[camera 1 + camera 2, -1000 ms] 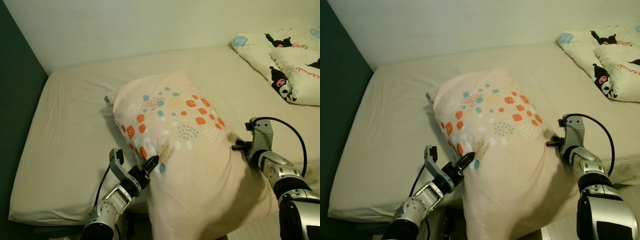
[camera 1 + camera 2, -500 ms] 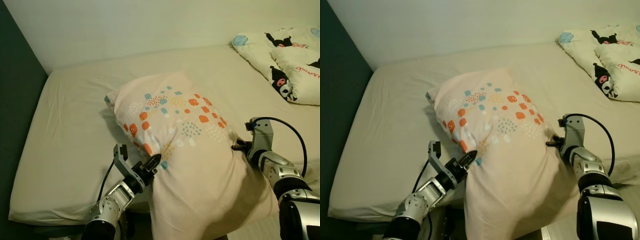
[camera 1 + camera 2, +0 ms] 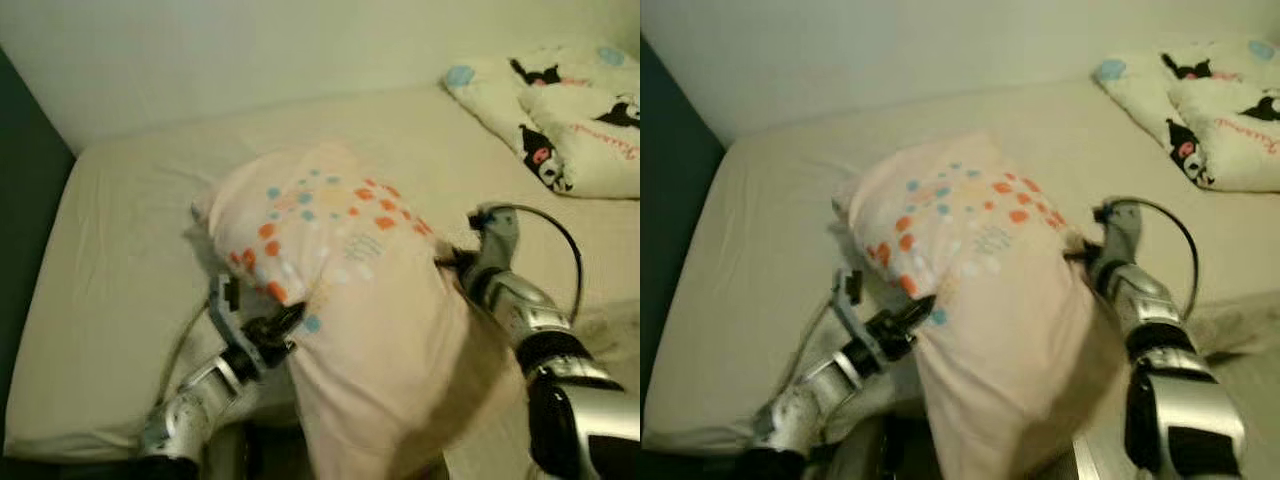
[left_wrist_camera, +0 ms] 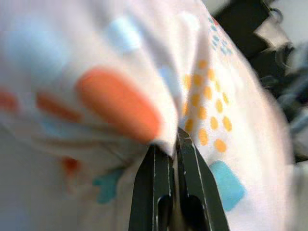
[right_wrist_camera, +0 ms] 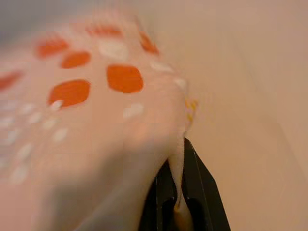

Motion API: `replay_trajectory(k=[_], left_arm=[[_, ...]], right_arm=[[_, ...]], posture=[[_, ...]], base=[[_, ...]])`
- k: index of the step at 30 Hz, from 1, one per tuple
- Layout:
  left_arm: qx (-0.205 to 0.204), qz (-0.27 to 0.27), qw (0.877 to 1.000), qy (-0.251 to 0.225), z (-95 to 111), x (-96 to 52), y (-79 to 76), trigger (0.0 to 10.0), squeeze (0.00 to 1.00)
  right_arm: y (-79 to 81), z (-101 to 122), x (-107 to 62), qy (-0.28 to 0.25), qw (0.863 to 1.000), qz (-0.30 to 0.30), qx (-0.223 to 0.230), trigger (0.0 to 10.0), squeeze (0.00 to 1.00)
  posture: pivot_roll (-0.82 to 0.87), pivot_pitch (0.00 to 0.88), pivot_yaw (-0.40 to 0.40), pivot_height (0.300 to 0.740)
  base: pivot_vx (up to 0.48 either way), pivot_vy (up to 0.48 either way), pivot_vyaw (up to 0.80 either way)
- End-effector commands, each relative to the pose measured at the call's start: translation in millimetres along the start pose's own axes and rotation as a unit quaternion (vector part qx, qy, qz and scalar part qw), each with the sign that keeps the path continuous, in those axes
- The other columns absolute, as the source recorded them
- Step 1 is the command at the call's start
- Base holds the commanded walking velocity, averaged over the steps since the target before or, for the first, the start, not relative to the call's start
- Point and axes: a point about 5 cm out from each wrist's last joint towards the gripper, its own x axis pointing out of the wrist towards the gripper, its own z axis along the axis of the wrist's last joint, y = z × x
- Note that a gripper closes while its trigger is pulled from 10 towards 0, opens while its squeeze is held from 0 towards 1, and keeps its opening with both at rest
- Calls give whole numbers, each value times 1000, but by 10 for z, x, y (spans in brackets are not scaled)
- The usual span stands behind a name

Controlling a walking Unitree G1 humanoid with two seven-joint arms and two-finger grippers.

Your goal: Clean up the room

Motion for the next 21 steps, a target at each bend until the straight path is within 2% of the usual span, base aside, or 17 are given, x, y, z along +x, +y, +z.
replay_trajectory(k=[1, 2, 3, 4, 6, 7, 8, 10, 12, 13, 14, 15, 16, 17, 18, 19, 21], left_arm=[[100, 15, 994, -27, 251, 34, -48, 0, 0], [133, 23, 991, -28, 316, 39, -52, 0, 0], [133, 23, 991, -28, 316, 39, -52, 0, 0], [188, 52, 980, -26, 399, 62, -42, 2078, 0], [200, 62, 977, -28, 420, 71, -36, 2078, 0], [217, 75, 973, -26, 436, 81, -31, 3137, 0], [217, 75, 973, -26, 436, 81, -31, 3137, 0], [235, 81, 968, -29, 447, 97, -59, 2118, 0], [235, 81, 968, -30, 446, 98, -64, 2118, 0], [250, 98, 963, -31, 450, 93, -58, 4588, 0], [260, 114, 958, -35, 458, 90, -54, 8667, 0], [260, 114, 958, -35, 458, 90, -54, 8667, 0], [256, 135, 956, -41, 468, 88, -49, 10000, 0], [253, 159, 954, -40, 464, 81, -26, 10000, 0], [253, 159, 954, -40, 464, 81, -26, 10000, 0], [255, 183, 949, -40, 424, 57, 26, 10000, 0], [255, 192, 947, -41, 409, 47, 47, 10000, 0]], right_arm=[[334, 217, 109, -59, 997, 56, -1, 0, 0], [439, 253, 132, -70, 995, 70, -4, 0, 0], [439, 253, 132, -70, 995, 70, -4, 0, 0], [637, 244, 157, -79, 992, 100, -17, 0, 0], [696, 222, 161, -79, 991, 109, -20, 0, 0], [760, 148, 160, -72, 990, 119, -27, 0, 0], [760, 148, 160, -72, 990, 119, -27, 0, 0], [856, -51, 142, -50, 990, 127, -27, 0, 0], [864, -71, 139, -48, 990, 128, -26, 0, 0], [889, -131, 119, -44, 991, 124, -34, 0, 0], [913, -184, 99, -41, 991, 120, -42, 0, 0], [913, -184, 99, -41, 991, 120, -42, 0, 0], [927, -256, 69, -37, 993, 102, -55, 0, 0], [940, -360, 16, -37, 993, 74, -80, 10000, 0], [940, -360, 16, -37, 993, 74, -80, 10000, 0], [923, -458, -34, -30, 995, 40, -87, 10000, 0], [915, -491, -49, -24, 995, 30, -91, 10000, 0]], posture=[[-60, 138, 1, 606], [-57, 130, -2, 606], [-57, 130, -2, 606], [-49, 111, -7, 606], [-49, 111, -7, 606], [-46, 101, -11, 606], [-46, 101, -11, 606], [-44, 91, -15, 606], [-44, 91, -15, 606], [-45, 84, -13, 606], [-45, 84, -13, 606], [-45, 84, -13, 606], [-48, 81, -11, 606], [-50, 78, -10, 606], [-50, 78, -10, 606], [-54, 74, -9, 606], [-54, 74, -9, 606]], base=[[0, 0, 0], [0, 0, 0], [0, 0, 0], [0, 0, 0], [0, 0, 0], [0, 0, 0], [0, 0, 0], [0, 0, 0], [0, 0, 0], [0, 0, 0], [0, 0, 0], [0, 0, 0], [0, 0, 0], [0, 0, 0], [0, 0, 0], [0, 0, 0], [0, 0, 0]])
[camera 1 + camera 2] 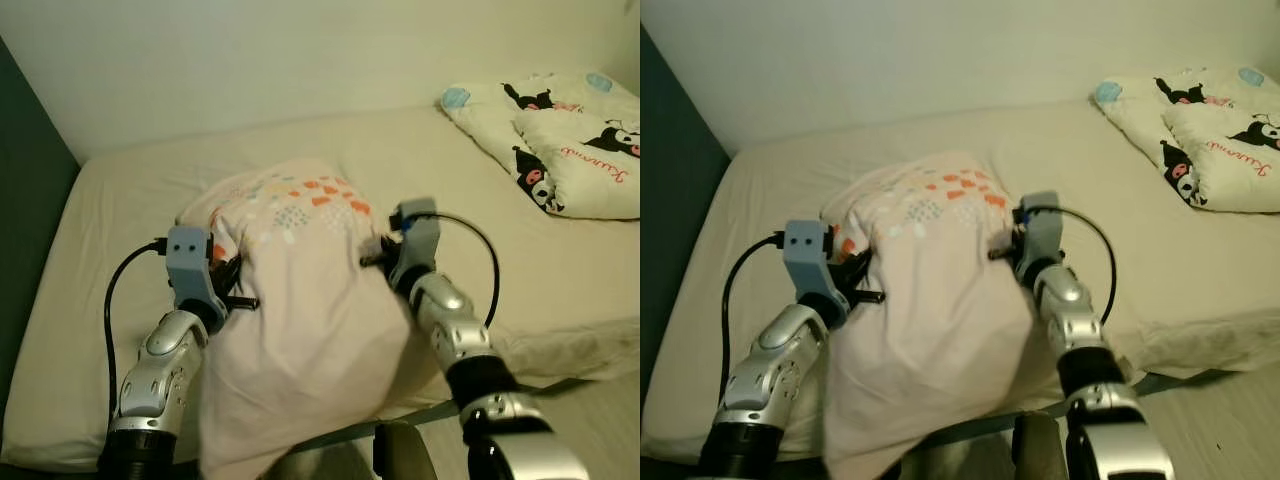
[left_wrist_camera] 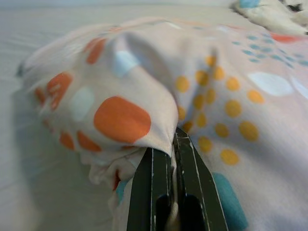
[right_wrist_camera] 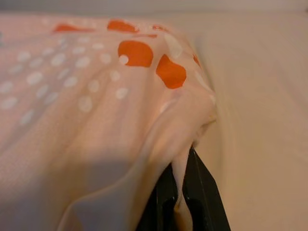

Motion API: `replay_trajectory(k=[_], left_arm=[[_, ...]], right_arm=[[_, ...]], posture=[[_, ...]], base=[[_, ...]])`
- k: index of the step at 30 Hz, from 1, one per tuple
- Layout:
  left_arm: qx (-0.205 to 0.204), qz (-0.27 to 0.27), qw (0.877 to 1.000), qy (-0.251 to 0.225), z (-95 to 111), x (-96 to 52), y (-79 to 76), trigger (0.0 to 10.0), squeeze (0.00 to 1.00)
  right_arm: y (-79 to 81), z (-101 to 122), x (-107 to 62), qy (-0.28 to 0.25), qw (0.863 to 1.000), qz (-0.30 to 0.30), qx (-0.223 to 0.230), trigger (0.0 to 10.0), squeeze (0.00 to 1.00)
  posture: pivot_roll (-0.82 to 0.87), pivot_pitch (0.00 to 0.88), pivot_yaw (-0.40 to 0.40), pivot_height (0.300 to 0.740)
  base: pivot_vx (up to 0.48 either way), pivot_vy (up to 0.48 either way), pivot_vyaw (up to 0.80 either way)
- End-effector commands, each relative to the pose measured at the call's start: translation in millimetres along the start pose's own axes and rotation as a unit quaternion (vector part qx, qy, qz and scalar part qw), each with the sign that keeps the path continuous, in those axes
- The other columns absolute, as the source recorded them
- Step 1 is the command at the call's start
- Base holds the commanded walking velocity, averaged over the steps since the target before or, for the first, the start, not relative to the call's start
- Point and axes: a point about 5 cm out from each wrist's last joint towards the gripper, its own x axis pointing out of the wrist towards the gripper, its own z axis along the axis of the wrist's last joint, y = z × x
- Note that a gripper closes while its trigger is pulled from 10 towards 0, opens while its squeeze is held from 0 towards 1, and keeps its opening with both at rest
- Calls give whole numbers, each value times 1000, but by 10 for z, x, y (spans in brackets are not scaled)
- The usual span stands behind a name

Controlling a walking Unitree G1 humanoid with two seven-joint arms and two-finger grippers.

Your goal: Clean up the room

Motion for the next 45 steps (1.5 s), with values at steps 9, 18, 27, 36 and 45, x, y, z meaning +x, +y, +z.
replay_trajectory(k=[9, 18, 27, 36, 45], left_arm=[[119, 34, 992, -2, -176, -93, -12, 10000, 0], [136, 30, 990, -16, -166, -128, -62, 10000, 0], [131, 30, 991, -7, -251, -150, -108, 10000, 0], [123, 26, 992, -7, -263, -160, -147, 10000, 0], [103, 27, 994, -22, -239, -167, -166, 10000, 0]], right_arm=[[221, -151, -168, -15, 1000, 7, -22, 10000, 0], [304, -209, -244, -13, 1000, -2, -13, 10000, 0], [310, -250, -282, -6, 1000, -8, -17, 10000, 0], [312, -246, -300, -5, 1000, -6, -22, 10000, 0], [315, -244, -307, -6, 1000, -4, -24, 10000, 0]], posture=[[-62, 66, 12, 606], [-62, 66, 17, 630], [-61, 62, 19, 660], [-62, 50, 15, 685], [-64, 40, 17, 715]], base=[[0, 0, 0], [0, 0, 0], [0, 0, 0], [0, 0, 0], [0, 0, 0]])
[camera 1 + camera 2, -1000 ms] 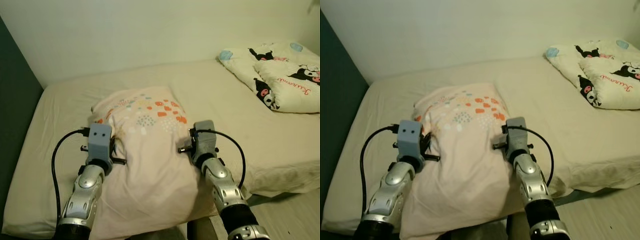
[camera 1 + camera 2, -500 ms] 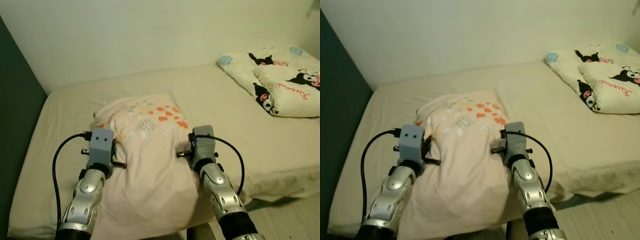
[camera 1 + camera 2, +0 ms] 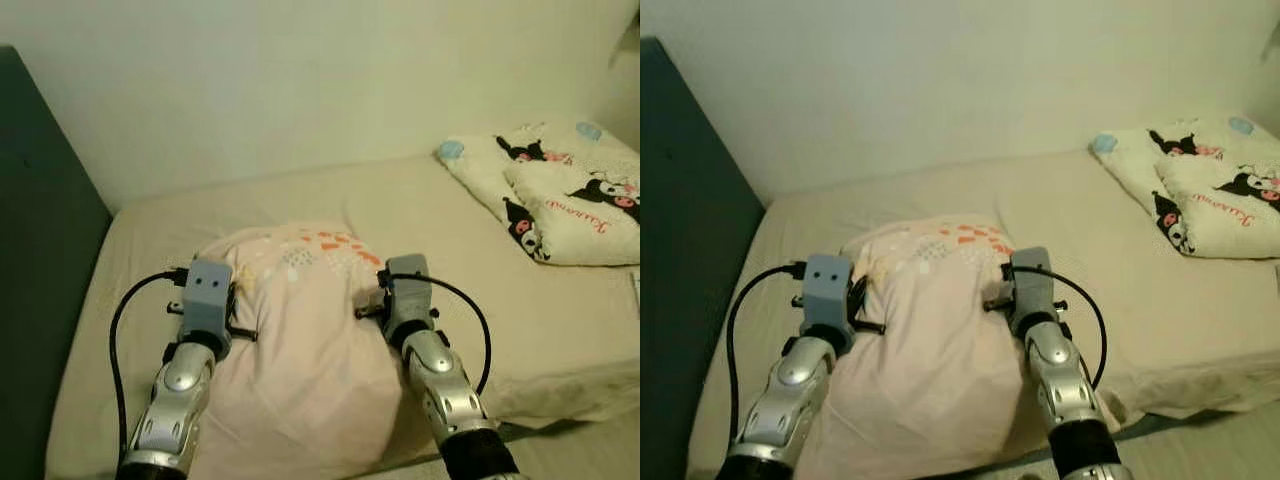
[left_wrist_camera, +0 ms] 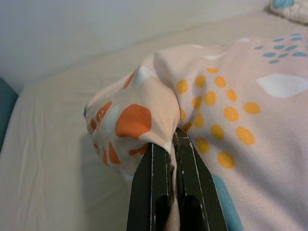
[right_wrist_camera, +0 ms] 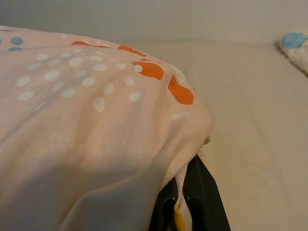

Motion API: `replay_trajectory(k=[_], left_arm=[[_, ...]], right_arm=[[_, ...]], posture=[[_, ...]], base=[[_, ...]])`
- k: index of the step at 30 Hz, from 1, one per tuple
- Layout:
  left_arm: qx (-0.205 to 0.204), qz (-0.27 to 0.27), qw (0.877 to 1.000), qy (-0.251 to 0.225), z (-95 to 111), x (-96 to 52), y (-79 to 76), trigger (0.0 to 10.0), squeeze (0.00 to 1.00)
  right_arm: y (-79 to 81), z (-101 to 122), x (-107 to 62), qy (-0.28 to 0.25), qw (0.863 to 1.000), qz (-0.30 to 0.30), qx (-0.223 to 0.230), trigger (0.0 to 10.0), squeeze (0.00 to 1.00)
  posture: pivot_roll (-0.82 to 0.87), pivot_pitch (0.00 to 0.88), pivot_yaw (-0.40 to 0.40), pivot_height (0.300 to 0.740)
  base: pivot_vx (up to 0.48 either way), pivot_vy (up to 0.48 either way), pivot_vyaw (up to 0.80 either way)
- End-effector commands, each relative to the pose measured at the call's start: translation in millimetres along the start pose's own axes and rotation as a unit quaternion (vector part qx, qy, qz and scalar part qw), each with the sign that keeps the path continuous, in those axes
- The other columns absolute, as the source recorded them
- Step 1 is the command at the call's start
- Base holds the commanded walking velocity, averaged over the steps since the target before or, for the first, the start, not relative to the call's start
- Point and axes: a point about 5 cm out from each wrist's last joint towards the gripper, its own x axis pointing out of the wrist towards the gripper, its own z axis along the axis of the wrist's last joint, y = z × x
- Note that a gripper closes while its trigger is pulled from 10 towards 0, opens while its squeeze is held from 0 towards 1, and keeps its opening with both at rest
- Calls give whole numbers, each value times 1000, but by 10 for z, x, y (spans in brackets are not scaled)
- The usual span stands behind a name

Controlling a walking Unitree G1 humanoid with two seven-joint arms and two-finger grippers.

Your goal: Clean up the room

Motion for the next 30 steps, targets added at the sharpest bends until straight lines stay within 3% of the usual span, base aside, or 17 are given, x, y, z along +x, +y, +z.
replay_trajectory(k=[1, 6, 30], left_arm=[[-4, -11, 999, -42, 137, 7, -53, 10000, 0], [-9, -13, 999, -48, 153, 13, -59, 10000, 0], [5, -9, 999, -50, 139, -4, -65, 10000, 0]], right_arm=[[114, 110, 14, -24, 999, 22, -3, 10000, 0], [105, 114, 9, -25, 999, 21, -3, 10000, 0], [87, 78, -19, -27, 999, 16, 9, 10000, 0]], posture=[[-64, 40, 17, 720], [-65, 40, 16, 739], [-58, 62, 15, 739]], base=[[0, 0, 0], [0, 0, 0], [0, 0, 0]])
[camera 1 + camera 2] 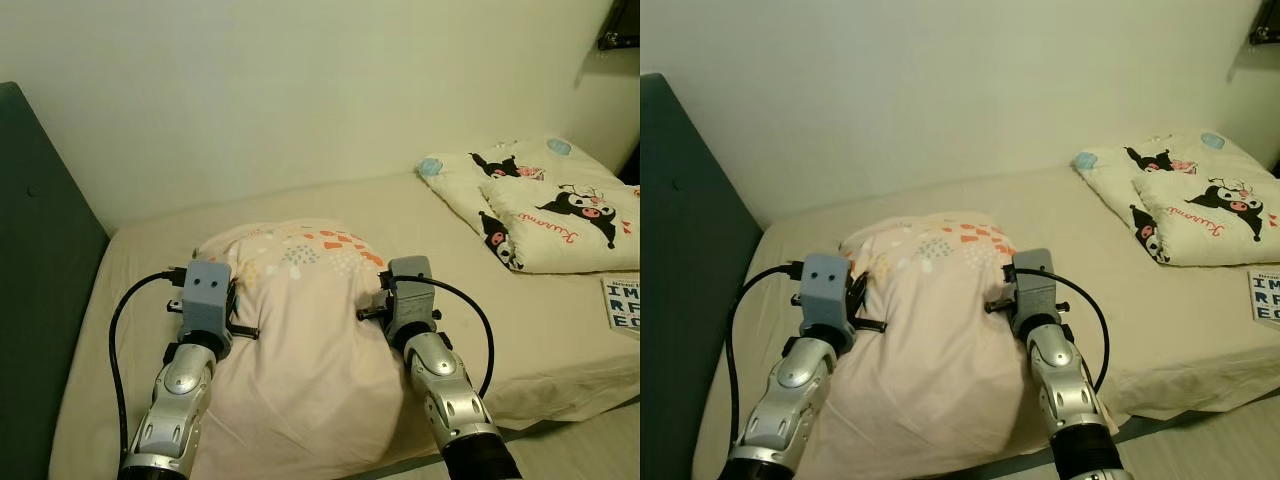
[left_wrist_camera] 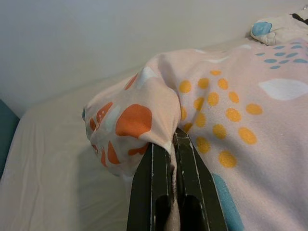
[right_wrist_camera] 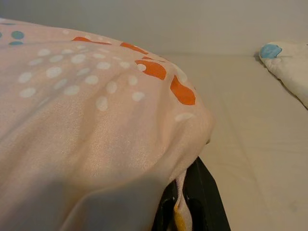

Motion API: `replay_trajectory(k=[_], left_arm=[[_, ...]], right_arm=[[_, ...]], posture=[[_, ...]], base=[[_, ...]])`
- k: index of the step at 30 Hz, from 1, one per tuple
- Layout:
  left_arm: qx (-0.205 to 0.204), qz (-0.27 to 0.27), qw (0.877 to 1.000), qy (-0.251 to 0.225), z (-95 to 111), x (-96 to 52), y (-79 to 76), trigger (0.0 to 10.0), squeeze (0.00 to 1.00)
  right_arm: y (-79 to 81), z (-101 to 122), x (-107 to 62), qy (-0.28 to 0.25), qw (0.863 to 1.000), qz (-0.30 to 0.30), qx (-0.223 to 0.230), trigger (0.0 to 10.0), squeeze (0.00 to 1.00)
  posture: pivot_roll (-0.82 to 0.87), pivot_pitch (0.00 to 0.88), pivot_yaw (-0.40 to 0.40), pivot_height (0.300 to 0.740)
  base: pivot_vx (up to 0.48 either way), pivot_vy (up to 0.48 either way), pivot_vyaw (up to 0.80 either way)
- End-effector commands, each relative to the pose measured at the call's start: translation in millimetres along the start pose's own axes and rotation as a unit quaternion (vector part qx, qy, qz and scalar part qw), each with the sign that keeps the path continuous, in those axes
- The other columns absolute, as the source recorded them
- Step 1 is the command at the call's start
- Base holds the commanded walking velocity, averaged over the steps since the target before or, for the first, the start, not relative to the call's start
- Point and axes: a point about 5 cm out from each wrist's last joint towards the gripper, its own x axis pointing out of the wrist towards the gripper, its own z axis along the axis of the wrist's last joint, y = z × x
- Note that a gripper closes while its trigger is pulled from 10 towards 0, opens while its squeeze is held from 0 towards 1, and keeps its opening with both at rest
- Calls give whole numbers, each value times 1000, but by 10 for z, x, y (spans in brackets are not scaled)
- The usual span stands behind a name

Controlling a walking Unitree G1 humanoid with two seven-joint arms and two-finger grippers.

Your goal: Clean up the room

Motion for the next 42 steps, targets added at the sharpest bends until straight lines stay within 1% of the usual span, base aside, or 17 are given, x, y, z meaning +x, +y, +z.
replay_trajectory(k=[1, 14, 24, 26, 28, 29, 31, 32, 35, 36, 38, 42], left_arm=[[5, -10, 999, -30, 100, 15, -59, 10000, 0], [10, -22, 999, -23, 81, 17, -90, 10000, 0], [9, -21, 1000, -18, 64, 15, -87, 10000, 0], [13, -19, 1000, -17, 63, 22, -85, 10000, 0], [22, -22, 999, -12, 57, 26, -90, 10000, 0], [22, -22, 999, -12, 57, 26, -90, 10000, 0], [43, -23, 999, -9, 52, 27, -94, 10000, 0], [53, -21, 998, -1, 32, 27, -93, 10000, 0], [52, -20, 998, 1, 24, 27, -94, 10000, 0], [34, -21, 999, 5, 13, 26, -95, 10000, 0], [23, -22, 999, 6, 11, 27, -88, 10000, 0], [25, -23, 999, 7, 11, 28, -87, 10000, 0]], right_arm=[[96, 87, 13, -25, 999, 18, 7, 10000, 0], [86, 61, 5, -20, 1000, 15, 10, 10000, 0], [83, 59, 12, -18, 1000, 15, 8, 10000, 0], [83, 60, 14, -17, 1000, 15, 6, 10000, 0], [77, 55, 16, -13, 1000, 14, -18, 10000, 0], [77, 55, 16, -13, 1000, 14, -18, 10000, 0], [55, 42, 20, -6, 999, 4, -31, 10000, 0], [36, 26, 22, -2, 1000, -2, -30, 10000, 0], [29, 20, 19, -2, 1000, -4, -24, 10000, 0], [17, 19, 15, -4, 1000, -8, -10, 10000, 0], [3, 23, 10, -7, 1000, -12, 1, 10000, 0], [0, 26, 10, -9, 1000, -12, 2, 10000, 0]], posture=[[-58, 61, 16, 739], [-59, 66, 19, 739], [-59, 63, 18, 739], [-60, 63, 18, 739], [-60, 63, 18, 739], [-60, 63, 18, 739], [-60, 63, 19, 739], [-60, 63, 19, 739], [-60, 63, 19, 739], [-60, 63, 19, 739], [-59, 63, 20, 739], [-59, 63, 20, 739]], base=[[0, 0, 0], [0, 0, 0], [0, 0, 0], [0, 0, 0], [0, 0, 0], [0, 0, 0], [0, -480, 225], [0, -480, 800], [0, -480, 800], [0, 0, 0], [0, 0, 0], [0, 0, 0]])
